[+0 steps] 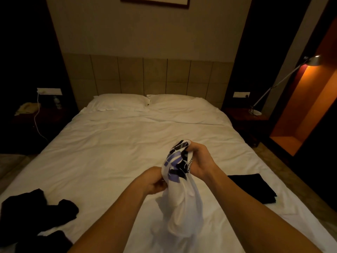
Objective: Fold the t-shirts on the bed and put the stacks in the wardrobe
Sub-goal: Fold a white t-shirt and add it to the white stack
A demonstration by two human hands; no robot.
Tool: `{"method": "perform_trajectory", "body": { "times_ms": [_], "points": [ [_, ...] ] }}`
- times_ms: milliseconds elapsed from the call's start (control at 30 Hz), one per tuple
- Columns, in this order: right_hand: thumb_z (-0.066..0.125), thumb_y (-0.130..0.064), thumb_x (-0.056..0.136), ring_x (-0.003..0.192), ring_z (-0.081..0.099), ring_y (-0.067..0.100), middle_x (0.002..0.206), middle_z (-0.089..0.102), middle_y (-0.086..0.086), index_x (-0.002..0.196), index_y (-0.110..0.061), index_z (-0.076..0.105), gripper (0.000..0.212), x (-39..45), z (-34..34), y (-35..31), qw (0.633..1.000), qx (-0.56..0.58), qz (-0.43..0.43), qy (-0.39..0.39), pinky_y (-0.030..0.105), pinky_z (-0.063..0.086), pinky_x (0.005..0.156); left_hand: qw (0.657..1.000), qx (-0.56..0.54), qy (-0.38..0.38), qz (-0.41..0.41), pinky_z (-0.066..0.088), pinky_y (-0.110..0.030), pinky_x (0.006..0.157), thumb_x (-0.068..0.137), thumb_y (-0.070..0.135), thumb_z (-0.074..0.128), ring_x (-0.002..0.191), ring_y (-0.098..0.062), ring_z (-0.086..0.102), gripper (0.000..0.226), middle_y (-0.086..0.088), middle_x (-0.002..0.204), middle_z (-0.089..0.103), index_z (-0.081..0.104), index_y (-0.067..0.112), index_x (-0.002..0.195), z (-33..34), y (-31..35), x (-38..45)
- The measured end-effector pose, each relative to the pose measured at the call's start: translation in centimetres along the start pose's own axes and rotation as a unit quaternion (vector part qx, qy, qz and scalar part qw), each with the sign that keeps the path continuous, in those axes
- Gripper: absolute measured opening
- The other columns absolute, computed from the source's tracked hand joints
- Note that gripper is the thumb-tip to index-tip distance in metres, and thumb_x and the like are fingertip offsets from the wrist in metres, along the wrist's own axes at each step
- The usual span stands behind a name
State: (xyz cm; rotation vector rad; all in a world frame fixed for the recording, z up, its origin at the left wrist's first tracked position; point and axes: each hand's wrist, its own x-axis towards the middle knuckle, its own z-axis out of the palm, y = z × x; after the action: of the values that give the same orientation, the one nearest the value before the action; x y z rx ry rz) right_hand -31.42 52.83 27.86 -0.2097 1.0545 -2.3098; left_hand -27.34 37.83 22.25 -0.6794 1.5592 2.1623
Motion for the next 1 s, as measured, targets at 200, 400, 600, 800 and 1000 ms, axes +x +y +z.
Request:
{"method": "perform_trajectory", "body": {
  "times_ms": [200, 400, 600, 800, 1000],
  "points": [
    [0.056, -0.009, 0.060, 0.085, 0.064, 0.043, 0.095, 0.062, 0.029, 0.089, 0.010, 0.062, 0.035, -2.2, -2.1, -1.9, 0.999, -0.020, 0.017, 0.029, 0.045, 0.054, 0.087, 0.991, -0.079, 0.052, 0.094, 0.033, -0.014, 0.031, 0.100, 0.000, 0.041, 0.027, -0.010, 0.040, 0.021, 0.001, 0.041, 0.044, 0.059, 0.005, 0.089, 1.0, 5.3, -2.3],
    [0.064, -0.056, 0.083, 0.109, 0.065, 0.022, 0.122, 0.068, 0.002, 0.126, -0.020, 0.061, 0.055, -2.6, -1.2, -3.5, 0.937, -0.333, 0.087, 0.054, 0.034, 0.052, 0.089, 0.974, -0.015, 0.015, 0.224, 0.025, -0.017, 0.037, 0.101, 0.005, 0.044, 0.041, -0.007, 0.028, 0.020, 0.002, 0.055, 0.030, 0.061, 0.002, 0.089, 3.9, 10.5, -5.2],
    [0.066, -0.027, 0.092, 0.098, 0.069, 0.027, 0.106, 0.072, 0.013, 0.115, -0.009, 0.068, 0.030, -0.9, 2.3, -3.2, 0.793, -0.607, 0.044, -0.036, 0.043, 0.056, 0.090, 0.939, 0.153, 0.007, 0.308, 0.037, -0.017, 0.048, 0.097, 0.006, 0.054, 0.055, -0.011, 0.040, 0.016, -0.002, 0.065, 0.044, 0.068, 0.001, 0.092, 6.8, 11.9, -7.7],
    [0.063, -0.023, 0.092, 0.083, 0.067, 0.030, 0.091, 0.069, 0.016, 0.097, -0.003, 0.068, 0.021, -0.2, 1.4, -3.1, 0.782, -0.608, -0.137, 0.005, 0.049, 0.055, 0.078, 0.910, 0.168, 0.059, 0.373, 0.054, -0.027, 0.077, 0.098, 0.011, 0.052, 0.095, -0.018, 0.064, 0.021, -0.008, 0.108, 0.065, 0.066, 0.015, 0.113, 3.0, 10.6, -6.9],
    [0.054, -0.012, 0.096, 0.075, 0.061, 0.027, 0.092, 0.060, 0.020, 0.093, 0.000, 0.060, 0.014, 0.5, 1.0, -3.0, 0.787, -0.580, -0.206, 0.033, 0.040, 0.048, 0.065, 0.949, 0.074, -0.031, 0.305, 0.051, -0.036, 0.093, 0.100, 0.022, 0.044, 0.114, -0.020, 0.063, 0.033, -0.004, 0.121, 0.069, 0.066, 0.015, 0.124, 0.0, 5.6, -4.3]
  ]
}}
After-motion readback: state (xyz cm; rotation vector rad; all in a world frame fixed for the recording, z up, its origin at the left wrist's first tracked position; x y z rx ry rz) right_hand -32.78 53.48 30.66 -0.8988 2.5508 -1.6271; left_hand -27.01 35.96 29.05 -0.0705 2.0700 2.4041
